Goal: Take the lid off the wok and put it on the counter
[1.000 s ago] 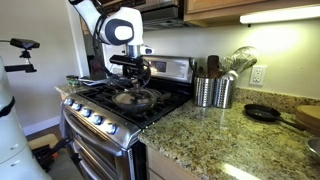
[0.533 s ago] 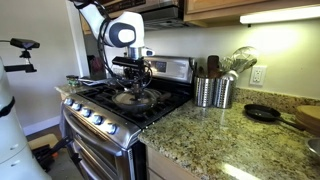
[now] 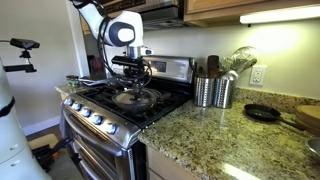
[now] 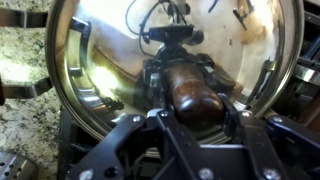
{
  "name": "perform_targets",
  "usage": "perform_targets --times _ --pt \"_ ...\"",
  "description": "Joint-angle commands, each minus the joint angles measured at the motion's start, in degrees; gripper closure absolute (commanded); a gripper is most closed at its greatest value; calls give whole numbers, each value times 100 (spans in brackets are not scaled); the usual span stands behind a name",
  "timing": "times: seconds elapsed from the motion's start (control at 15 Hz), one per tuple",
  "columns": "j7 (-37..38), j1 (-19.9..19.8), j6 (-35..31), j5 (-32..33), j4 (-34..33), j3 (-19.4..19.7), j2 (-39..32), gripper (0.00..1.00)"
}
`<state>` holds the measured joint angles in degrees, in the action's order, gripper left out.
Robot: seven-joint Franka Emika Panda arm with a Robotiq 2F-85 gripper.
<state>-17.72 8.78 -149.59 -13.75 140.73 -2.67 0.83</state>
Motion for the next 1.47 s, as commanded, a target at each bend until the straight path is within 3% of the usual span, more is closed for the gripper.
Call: perform_targets --times 0.0,0.2,0.4,1.0,1.4 --pt "102 -133 557 132 -94 -81 211 80" --pt "22 -175 1096 132 -218 -44 408 80" --pt "209 -238 1152 411 -196 -19 642 80" --pt "1137 -626 184 1545 418 44 1464 80" --pt "1312 -1186 -33 1773 629 459 1809 80"
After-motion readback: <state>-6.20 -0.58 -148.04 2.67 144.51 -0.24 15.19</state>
